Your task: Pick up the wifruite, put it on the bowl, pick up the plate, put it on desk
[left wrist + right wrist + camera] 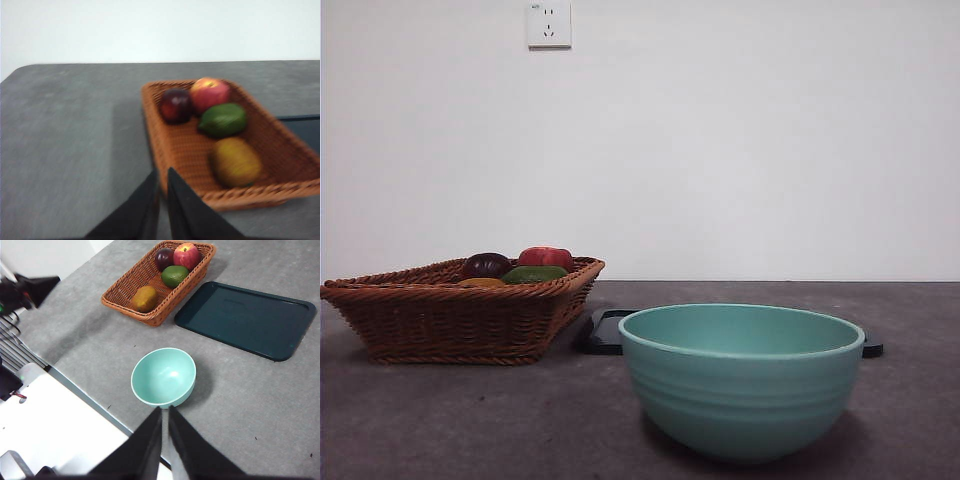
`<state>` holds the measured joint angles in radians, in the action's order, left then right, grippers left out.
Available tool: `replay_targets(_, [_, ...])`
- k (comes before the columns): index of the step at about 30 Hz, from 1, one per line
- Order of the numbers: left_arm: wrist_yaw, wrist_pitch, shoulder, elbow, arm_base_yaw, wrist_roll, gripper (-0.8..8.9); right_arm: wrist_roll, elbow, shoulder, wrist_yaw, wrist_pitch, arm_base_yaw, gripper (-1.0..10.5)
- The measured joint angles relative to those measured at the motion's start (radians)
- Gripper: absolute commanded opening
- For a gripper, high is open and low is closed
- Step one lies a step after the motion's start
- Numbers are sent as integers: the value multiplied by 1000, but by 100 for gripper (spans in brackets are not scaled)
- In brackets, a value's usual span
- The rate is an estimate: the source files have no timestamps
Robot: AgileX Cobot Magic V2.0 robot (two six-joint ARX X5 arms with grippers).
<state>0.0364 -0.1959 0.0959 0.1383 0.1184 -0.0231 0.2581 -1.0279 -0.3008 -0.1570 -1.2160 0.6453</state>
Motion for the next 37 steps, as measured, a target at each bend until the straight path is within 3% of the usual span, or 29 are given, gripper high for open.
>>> replay_targets(3, [-12,-2,-78,-89,-17,-24,24,0,0,0,0,0,0,16])
replay_targets(10, [-12,16,-91,-106,-41,-65,24,0,0,0,0,0,0,16])
replay_targets(37, [-13,16,-91,-106,-92,-52,24,0,0,0,0,0,0,16])
